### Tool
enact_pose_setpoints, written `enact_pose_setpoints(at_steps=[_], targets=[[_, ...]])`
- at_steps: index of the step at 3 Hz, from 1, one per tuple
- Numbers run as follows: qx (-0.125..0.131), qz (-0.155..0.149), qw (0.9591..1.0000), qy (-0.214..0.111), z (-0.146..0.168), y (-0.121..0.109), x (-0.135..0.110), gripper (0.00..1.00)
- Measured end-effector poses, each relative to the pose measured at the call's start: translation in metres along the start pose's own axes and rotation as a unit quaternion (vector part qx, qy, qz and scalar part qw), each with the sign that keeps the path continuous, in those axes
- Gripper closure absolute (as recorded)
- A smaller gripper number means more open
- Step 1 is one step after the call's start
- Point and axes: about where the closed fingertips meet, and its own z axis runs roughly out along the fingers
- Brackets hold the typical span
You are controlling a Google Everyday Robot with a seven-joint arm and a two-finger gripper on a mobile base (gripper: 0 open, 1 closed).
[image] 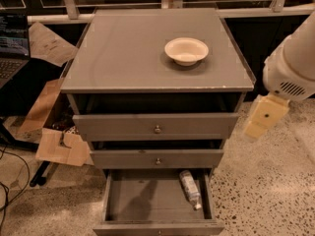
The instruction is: Pick blue plastic bottle from bottom drawer and place on counter
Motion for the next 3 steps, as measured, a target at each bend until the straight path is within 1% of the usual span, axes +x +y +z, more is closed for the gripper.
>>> enact_pose_setpoints(at_steps=[1, 2, 3], targets=[[0.034, 0.1, 0.9944, 0.002, 0.052, -0.005, 0.013, 0.0], [0.013, 0.16, 0.9867, -0.024, 0.082, -0.004, 0.016, 0.0], [0.011, 0.164, 0.986, -0.029, 0.083, -0.004, 0.014, 0.0]])
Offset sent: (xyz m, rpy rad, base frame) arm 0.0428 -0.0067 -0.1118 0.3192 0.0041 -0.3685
